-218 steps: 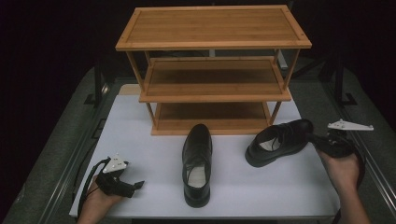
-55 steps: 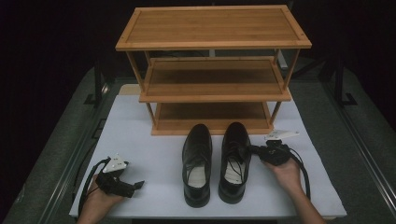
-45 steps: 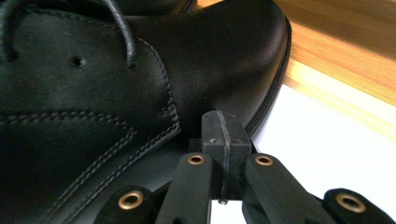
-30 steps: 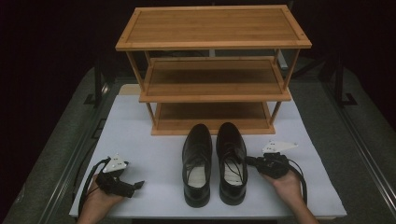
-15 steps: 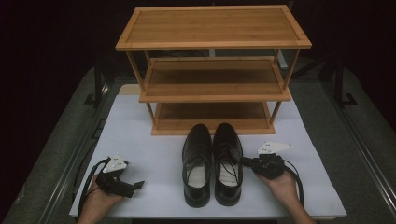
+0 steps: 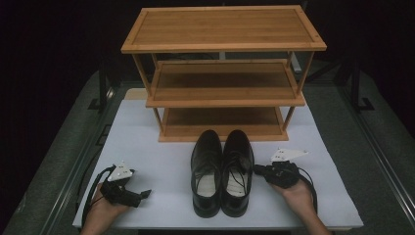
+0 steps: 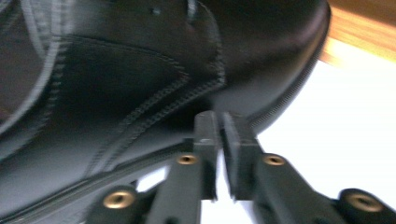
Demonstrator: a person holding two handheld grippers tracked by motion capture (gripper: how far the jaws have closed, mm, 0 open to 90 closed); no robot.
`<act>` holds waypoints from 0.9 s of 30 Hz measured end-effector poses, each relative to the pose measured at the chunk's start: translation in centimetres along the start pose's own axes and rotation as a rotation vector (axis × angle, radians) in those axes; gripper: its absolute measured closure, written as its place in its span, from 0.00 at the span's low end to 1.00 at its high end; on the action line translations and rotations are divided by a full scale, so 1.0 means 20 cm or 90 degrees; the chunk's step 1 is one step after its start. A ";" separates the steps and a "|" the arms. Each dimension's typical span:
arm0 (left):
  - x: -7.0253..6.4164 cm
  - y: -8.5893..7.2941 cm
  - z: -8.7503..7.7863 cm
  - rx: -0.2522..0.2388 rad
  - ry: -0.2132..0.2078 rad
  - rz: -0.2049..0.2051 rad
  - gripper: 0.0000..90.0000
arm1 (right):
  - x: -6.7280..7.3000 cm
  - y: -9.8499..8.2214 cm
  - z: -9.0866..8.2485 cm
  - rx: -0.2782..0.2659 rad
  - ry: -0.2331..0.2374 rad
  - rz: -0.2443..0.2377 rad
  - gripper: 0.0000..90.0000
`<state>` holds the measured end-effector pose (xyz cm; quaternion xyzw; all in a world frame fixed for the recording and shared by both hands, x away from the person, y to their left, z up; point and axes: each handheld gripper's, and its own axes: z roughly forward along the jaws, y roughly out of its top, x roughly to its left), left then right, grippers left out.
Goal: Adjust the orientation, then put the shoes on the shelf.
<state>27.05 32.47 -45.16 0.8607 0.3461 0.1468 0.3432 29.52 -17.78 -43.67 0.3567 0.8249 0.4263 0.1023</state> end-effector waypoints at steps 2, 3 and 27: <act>0.00 0.00 0.00 0.000 0.000 -0.001 0.01 | 0.00 0.00 0.00 0.010 -0.008 0.001 0.85; 0.00 0.00 0.00 0.000 0.000 0.000 0.01 | -0.01 0.00 0.00 0.006 -0.013 0.000 0.81; -0.18 0.44 -0.10 -0.117 -0.092 -0.017 0.40 | 0.04 0.17 -0.22 -0.076 0.006 0.026 0.55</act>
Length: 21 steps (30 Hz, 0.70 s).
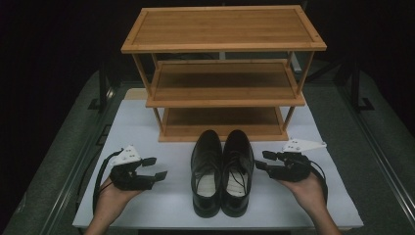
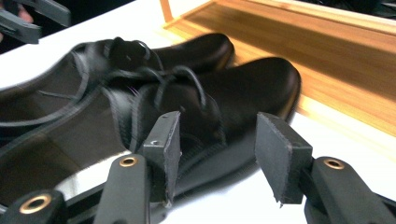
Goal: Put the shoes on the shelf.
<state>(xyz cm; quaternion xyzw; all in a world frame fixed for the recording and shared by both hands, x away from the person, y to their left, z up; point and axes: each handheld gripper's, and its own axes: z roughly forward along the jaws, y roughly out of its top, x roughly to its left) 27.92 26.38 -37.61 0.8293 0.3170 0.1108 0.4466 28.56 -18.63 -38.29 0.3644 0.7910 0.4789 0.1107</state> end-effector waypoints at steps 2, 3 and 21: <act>-0.02 0.05 0.04 -0.002 -0.013 0.008 0.44 | 0.01 0.02 0.00 -0.001 0.007 0.000 0.54; -0.04 0.08 0.06 -0.005 -0.020 0.012 0.45 | 0.02 0.02 0.00 -0.003 0.012 -0.001 0.54; -0.15 0.26 0.32 -0.015 -0.085 0.058 0.45 | 0.10 0.07 0.14 0.022 0.060 -0.019 0.51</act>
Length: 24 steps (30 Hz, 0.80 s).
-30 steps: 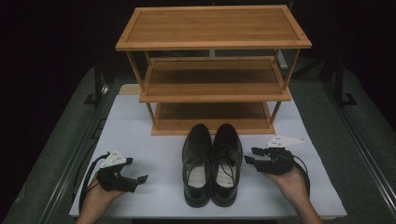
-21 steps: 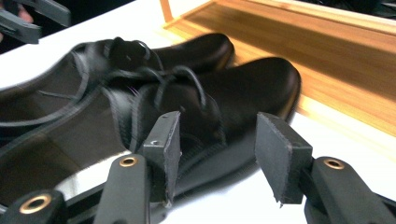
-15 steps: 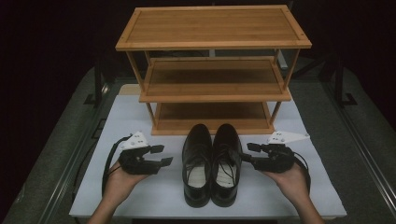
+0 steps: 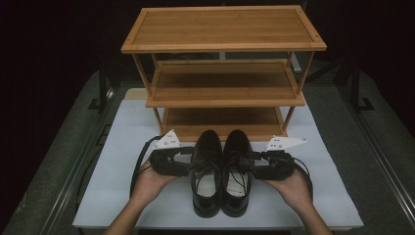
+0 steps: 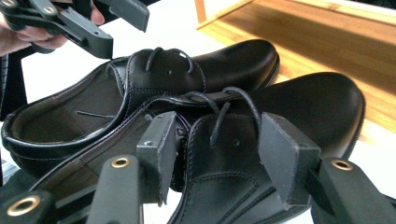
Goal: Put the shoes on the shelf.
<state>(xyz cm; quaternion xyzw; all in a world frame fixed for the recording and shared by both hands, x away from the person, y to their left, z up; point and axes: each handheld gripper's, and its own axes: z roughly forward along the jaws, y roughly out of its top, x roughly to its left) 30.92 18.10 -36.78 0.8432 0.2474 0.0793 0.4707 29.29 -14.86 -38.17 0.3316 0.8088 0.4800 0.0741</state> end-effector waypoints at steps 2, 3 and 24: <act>-0.02 0.00 0.01 0.008 -0.005 0.008 0.44 | 0.00 0.00 0.01 0.005 -0.001 -0.001 0.51; -0.02 0.00 0.02 0.011 -0.004 0.010 0.44 | 0.00 0.00 0.01 0.006 -0.001 -0.001 0.51; -0.04 -0.03 0.06 0.032 -0.030 0.023 0.96 | 0.02 -0.04 0.05 0.011 0.019 -0.013 0.95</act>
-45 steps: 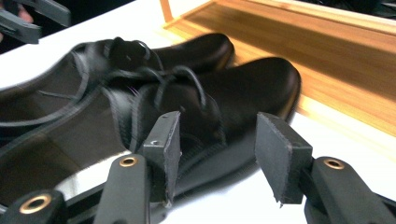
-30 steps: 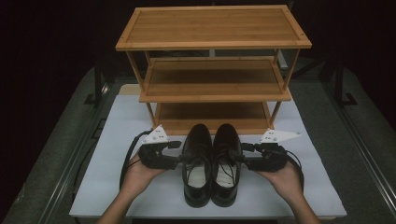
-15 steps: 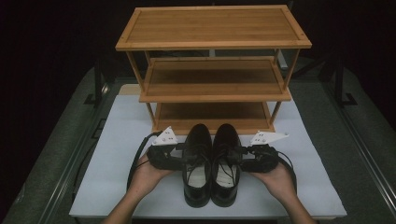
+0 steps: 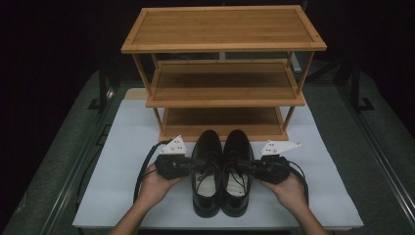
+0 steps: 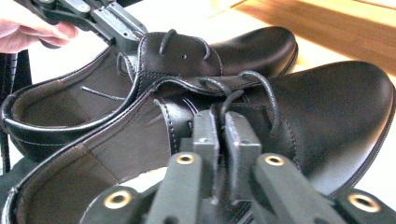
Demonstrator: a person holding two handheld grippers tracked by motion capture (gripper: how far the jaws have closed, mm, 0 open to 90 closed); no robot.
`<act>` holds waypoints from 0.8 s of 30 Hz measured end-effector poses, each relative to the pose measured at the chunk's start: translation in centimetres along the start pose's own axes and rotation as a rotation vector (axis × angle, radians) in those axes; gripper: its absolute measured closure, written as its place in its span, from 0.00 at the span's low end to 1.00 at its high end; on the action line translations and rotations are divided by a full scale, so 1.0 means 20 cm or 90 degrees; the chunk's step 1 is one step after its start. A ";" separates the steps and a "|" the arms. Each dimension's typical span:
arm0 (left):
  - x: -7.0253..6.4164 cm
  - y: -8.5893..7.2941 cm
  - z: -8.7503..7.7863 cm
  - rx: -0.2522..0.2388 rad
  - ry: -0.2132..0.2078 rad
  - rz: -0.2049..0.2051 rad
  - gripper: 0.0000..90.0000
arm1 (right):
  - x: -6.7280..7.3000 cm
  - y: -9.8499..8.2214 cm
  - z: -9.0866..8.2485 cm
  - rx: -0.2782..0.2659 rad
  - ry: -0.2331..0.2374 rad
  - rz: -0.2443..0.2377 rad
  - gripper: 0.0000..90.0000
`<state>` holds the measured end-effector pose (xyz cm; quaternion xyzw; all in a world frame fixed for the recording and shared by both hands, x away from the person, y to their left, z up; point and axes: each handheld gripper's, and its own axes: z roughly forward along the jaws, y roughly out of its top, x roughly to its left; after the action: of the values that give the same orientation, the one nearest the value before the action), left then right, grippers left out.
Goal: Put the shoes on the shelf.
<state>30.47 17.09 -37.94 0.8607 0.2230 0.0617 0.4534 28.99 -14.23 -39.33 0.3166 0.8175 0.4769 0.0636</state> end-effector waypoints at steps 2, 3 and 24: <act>0.00 0.00 0.00 -0.002 0.004 0.003 0.97 | 0.00 0.00 0.00 0.000 0.000 0.000 0.96; 0.00 0.00 0.00 -0.003 0.007 0.004 0.98 | 0.00 0.00 0.00 0.000 -0.001 -0.001 0.96; 0.10 0.12 -0.09 -0.064 0.094 -0.007 0.98 | -0.14 0.10 -0.10 -0.056 -0.058 0.008 0.97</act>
<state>32.48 18.22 -35.13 0.8289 0.2572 0.1337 0.4784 31.28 -16.67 -37.20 0.3400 0.7900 0.4978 0.1116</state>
